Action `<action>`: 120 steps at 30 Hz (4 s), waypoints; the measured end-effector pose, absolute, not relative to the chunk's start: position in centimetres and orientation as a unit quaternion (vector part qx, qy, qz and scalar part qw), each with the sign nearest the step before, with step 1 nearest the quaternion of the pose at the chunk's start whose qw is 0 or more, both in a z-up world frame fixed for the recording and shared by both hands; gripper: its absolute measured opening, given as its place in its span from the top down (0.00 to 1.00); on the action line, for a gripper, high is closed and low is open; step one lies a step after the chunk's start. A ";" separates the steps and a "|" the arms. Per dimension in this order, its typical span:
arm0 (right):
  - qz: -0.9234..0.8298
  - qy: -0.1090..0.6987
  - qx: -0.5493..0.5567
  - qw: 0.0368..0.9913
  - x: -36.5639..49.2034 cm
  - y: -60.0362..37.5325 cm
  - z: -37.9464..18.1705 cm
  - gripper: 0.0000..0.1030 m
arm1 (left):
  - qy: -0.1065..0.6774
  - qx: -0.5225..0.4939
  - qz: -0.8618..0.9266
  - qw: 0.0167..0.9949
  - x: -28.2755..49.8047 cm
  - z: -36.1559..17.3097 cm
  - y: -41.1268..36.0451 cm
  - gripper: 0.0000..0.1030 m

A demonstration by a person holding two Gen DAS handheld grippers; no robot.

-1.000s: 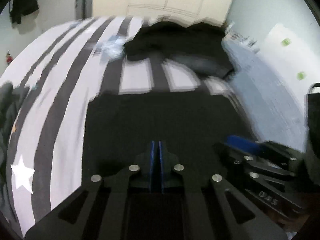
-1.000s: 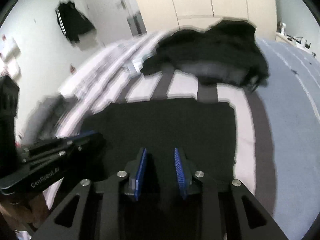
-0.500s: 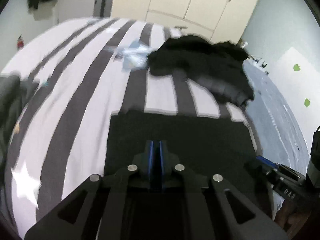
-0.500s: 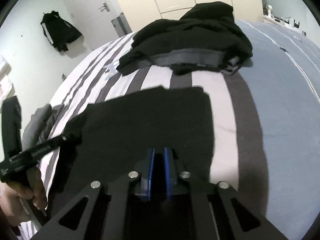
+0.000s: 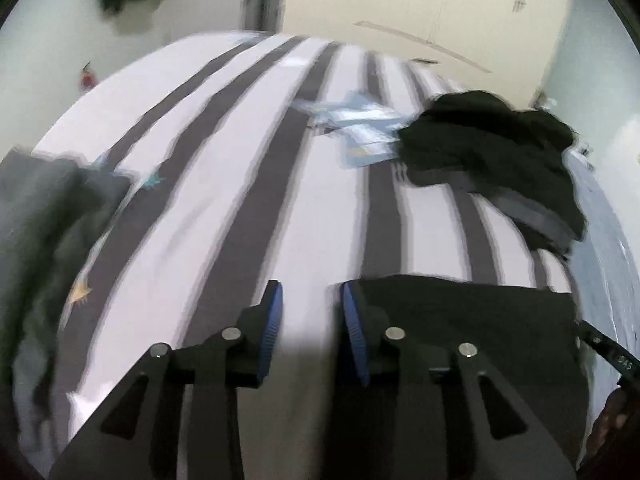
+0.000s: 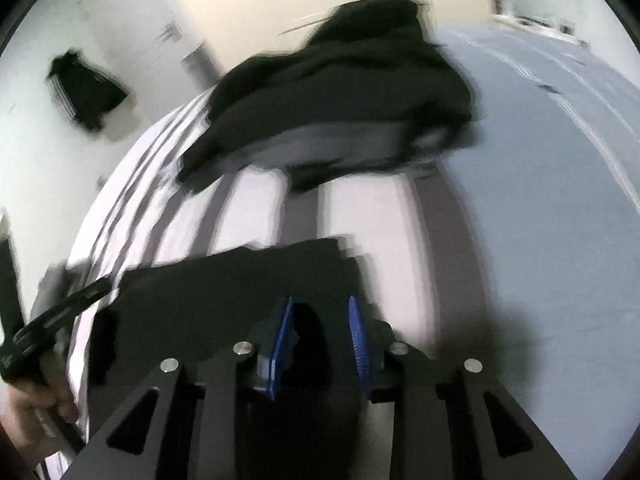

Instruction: Fold clothes

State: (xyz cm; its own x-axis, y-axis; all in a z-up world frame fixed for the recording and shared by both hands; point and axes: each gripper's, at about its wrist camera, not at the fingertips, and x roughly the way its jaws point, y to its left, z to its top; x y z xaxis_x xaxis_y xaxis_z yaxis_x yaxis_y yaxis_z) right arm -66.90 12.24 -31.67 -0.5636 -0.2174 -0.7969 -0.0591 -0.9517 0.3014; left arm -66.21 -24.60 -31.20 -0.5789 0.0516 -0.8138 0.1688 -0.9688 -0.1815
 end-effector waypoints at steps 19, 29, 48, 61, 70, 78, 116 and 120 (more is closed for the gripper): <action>-0.777 -0.241 0.546 0.202 -53.7 12.7 -32.3 0.32 | 0.230 0.551 -0.797 -0.089 -51.4 -33.3 -23.1 0.16; -0.763 -0.244 0.553 0.230 -54.7 9.3 -33.3 0.27 | 0.260 0.562 -0.774 -0.132 -54.3 -33.7 -20.8 0.13; -0.756 -0.272 0.544 0.243 -59.7 7.1 -33.9 0.37 | 0.208 0.534 -0.793 -0.207 -54.8 -33.7 -17.5 0.66; -0.836 -0.175 0.475 0.211 -55.4 2.0 -23.1 0.67 | 0.193 0.440 -0.852 -0.208 -52.2 -24.0 -22.7 0.75; -0.838 -0.181 0.440 0.266 -58.0 -14.0 -14.5 0.67 | 0.151 0.397 -0.889 -0.169 -55.2 -13.8 -39.9 0.75; -0.822 -0.210 0.435 0.301 -61.8 -31.9 -14.7 0.66 | 0.130 0.448 -0.879 -0.100 -59.8 -16.4 -55.9 0.74; -0.810 -0.179 0.489 0.269 -61.3 -33.1 -24.2 0.41 | 0.239 0.415 -0.876 0.053 -54.6 -21.2 -70.2 0.16; -0.834 -0.180 0.458 0.248 -61.1 -32.7 -22.4 0.41 | 0.177 0.382 -0.907 0.004 -55.8 -18.3 -66.3 0.37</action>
